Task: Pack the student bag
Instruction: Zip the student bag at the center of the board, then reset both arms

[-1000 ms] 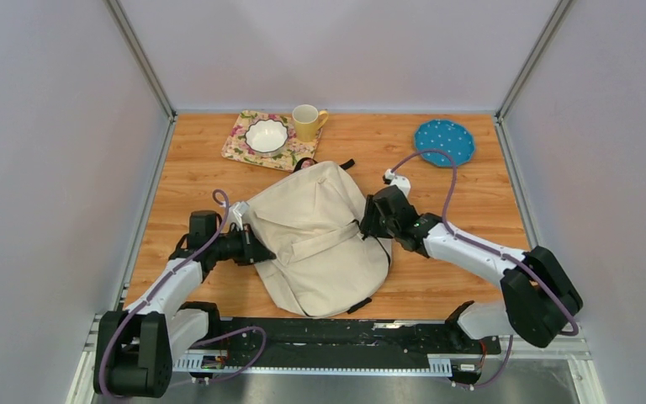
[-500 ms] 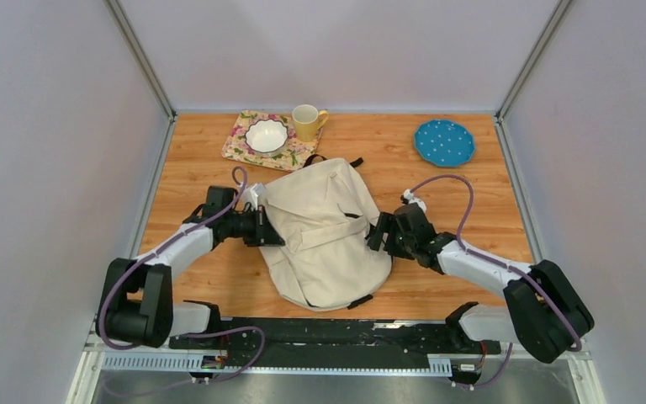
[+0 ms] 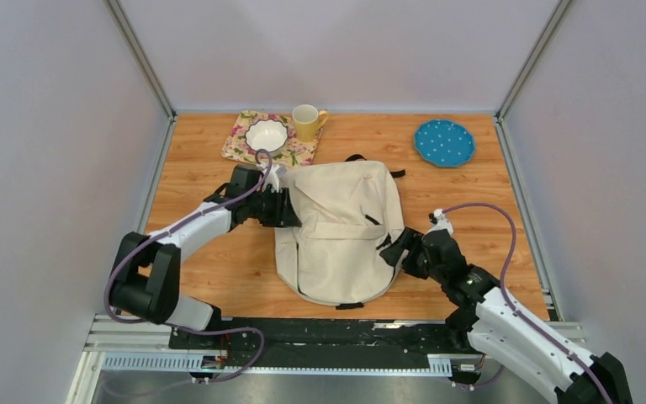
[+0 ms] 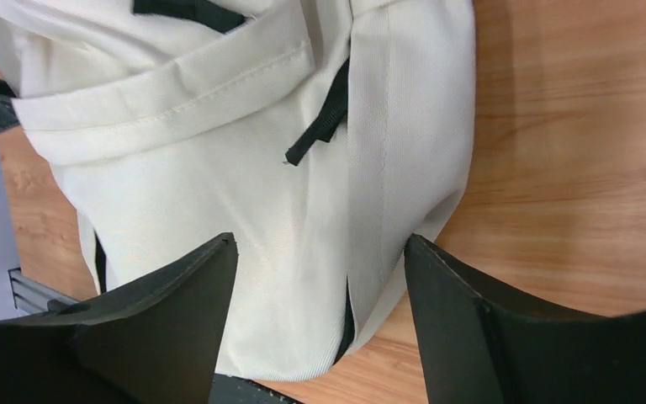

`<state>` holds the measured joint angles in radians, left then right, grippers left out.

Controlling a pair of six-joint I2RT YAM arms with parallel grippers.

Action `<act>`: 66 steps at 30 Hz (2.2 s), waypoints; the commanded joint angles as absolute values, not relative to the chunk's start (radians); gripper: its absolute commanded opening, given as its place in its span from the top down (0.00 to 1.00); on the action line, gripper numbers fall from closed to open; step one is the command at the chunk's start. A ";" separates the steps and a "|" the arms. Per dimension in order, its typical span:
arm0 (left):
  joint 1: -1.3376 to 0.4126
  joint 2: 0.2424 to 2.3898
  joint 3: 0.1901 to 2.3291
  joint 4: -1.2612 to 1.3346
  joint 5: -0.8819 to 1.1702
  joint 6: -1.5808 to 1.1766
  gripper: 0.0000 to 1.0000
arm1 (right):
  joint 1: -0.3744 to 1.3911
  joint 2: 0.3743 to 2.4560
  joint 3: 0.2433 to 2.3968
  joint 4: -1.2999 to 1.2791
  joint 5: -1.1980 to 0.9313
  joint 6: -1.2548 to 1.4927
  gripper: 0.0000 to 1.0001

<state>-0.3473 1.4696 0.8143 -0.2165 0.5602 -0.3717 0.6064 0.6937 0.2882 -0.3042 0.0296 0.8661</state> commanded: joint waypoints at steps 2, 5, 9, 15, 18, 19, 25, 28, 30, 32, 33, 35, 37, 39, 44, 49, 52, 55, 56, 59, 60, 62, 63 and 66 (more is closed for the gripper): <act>-0.331 1.240 0.729 -0.267 0.327 -0.350 0.45 | 0.606 0.606 0.436 -0.497 0.202 0.802 0.22; -0.307 1.114 0.660 -0.278 0.293 -0.356 0.37 | 0.604 0.624 0.483 -0.508 0.164 0.787 0.22; -0.305 0.974 0.559 -0.328 0.293 -0.365 0.35 | 0.604 0.663 0.488 -0.494 0.078 0.811 0.22; -0.304 0.859 0.398 -0.354 0.356 -0.425 0.34 | 0.606 0.738 0.371 -0.351 -0.069 0.870 0.26; -0.305 0.813 0.348 -0.344 0.354 -0.462 0.34 | 0.606 0.793 0.353 -0.307 -0.141 0.879 0.34; -0.305 0.793 0.347 -0.348 0.342 -0.468 0.34 | 0.607 0.823 0.353 -0.296 -0.173 0.874 0.36; -0.304 0.776 0.390 -0.413 0.229 -0.472 0.33 | 0.607 0.897 0.468 -0.368 -0.201 0.753 0.33; -0.304 0.776 0.410 -0.465 0.114 -0.462 0.33 | 0.606 0.875 0.582 -0.543 0.037 0.719 0.27; -0.304 0.778 0.422 -0.514 0.002 -0.454 0.33 | 0.606 0.853 0.626 -0.647 0.188 0.729 0.22; -0.304 0.779 0.433 -0.560 -0.119 -0.459 0.33 | 0.606 0.818 0.670 -0.685 0.357 0.724 0.20; -0.305 0.778 0.439 -0.563 -0.138 -0.456 0.32 | 0.604 0.805 0.679 -0.689 0.401 0.723 0.19; -0.304 0.770 0.445 -0.563 -0.169 -0.443 0.32 | 0.604 0.776 0.702 -0.680 0.486 0.707 0.16; -0.304 0.753 0.457 -0.555 -0.179 -0.443 0.31 | 0.604 0.766 0.715 -0.664 0.524 0.665 0.13; -0.304 0.744 0.481 -0.554 -0.196 -0.439 0.31 | 0.606 0.767 0.741 -0.654 0.551 0.647 0.10; -0.305 0.701 0.498 -0.503 -0.227 -0.382 0.27 | 0.606 0.756 0.785 -0.623 0.638 0.557 0.09; -0.304 0.799 0.633 -0.482 -0.247 -0.266 0.25 | 0.606 0.678 0.717 -0.497 0.721 0.526 0.08; -0.243 0.890 0.754 -0.485 -0.243 -0.242 0.25 | 0.606 0.640 0.648 -0.370 0.726 0.457 0.08; -0.132 0.945 0.822 -0.465 -0.080 -0.248 0.24 | 0.607 0.637 0.638 -0.310 0.745 0.318 0.07; -0.089 0.956 0.830 -0.451 -0.039 -0.249 0.24 | 0.604 0.640 0.644 -0.307 0.771 0.295 0.07; -0.074 0.963 0.821 -0.428 -0.006 -0.244 0.24 | 0.604 0.653 0.658 -0.295 0.851 0.224 0.07; -0.074 0.954 0.805 -0.419 -0.006 -0.247 0.24 | 0.606 0.658 0.660 -0.284 0.854 0.197 0.07; -0.074 0.936 0.761 -0.379 0.040 -0.268 0.24 | 0.603 0.670 0.672 -0.256 0.827 0.134 0.06; -0.074 0.911 0.746 -0.365 0.047 -0.273 0.24 | 0.600 0.682 0.683 -0.253 0.819 0.129 0.06; -0.075 0.847 0.680 -0.304 0.045 -0.291 0.25 | 0.588 0.710 0.736 -0.256 0.787 0.169 0.06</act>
